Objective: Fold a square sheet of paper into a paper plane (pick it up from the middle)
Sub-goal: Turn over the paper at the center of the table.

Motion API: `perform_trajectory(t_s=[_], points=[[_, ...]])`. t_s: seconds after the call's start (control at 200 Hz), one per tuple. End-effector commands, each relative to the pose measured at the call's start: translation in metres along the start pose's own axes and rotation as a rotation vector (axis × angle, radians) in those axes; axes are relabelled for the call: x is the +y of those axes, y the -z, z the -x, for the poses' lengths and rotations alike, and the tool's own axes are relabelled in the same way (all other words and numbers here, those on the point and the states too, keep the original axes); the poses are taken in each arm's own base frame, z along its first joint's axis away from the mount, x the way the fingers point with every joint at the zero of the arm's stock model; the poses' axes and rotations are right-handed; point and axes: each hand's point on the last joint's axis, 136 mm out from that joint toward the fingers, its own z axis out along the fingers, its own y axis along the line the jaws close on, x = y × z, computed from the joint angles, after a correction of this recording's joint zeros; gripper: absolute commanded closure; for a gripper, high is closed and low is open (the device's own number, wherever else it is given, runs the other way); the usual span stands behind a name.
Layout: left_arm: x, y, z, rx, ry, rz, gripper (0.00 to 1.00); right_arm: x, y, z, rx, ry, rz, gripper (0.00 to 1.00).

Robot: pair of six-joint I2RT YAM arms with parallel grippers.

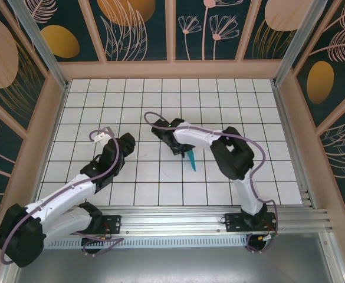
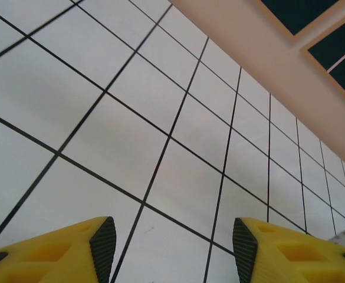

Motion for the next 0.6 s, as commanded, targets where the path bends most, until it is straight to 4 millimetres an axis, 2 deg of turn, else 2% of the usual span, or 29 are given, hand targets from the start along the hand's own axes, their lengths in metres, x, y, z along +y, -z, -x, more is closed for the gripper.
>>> perform_trajectory(t_s=[0.0,0.105,0.155,0.195,0.24,0.3,0.345,0.395,0.465,0.54,0.591], points=[[0.017,0.003,0.004,-0.031,0.000,0.056,0.42,0.027,0.009,-0.002,0.036,0.012,0.065,0.84],[0.017,0.005,0.004,-0.025,-0.003,0.052,0.41,0.054,0.018,0.002,0.049,0.002,0.197,0.71],[0.016,0.005,0.003,-0.021,-0.004,0.048,0.40,0.062,0.027,0.006,0.042,-0.011,0.262,0.59],[0.015,0.004,0.002,-0.015,-0.008,0.045,0.40,0.069,0.039,0.010,0.024,-0.018,0.330,0.50],[0.012,0.003,0.001,-0.007,-0.013,0.032,0.40,0.071,0.056,0.017,-0.009,-0.030,0.398,0.34],[0.007,0.001,-0.002,0.014,-0.020,0.019,0.40,0.074,0.082,0.025,-0.059,-0.038,0.507,0.30],[0.003,-0.001,-0.006,0.031,-0.028,0.006,0.39,0.070,0.102,0.031,-0.108,-0.057,0.576,0.23],[-0.002,-0.004,-0.010,0.056,-0.038,-0.007,0.39,0.063,0.122,0.035,-0.153,-0.073,0.655,0.21],[-0.010,-0.010,-0.019,0.102,-0.059,-0.032,0.38,0.043,0.142,0.041,-0.215,-0.128,0.741,0.19],[-0.021,-0.016,-0.032,0.165,-0.074,-0.066,0.38,0.015,0.146,0.040,-0.259,-0.213,0.830,0.20],[-0.031,-0.021,-0.042,0.215,-0.094,-0.106,0.38,-0.005,0.146,0.038,-0.278,-0.273,0.922,0.27]])
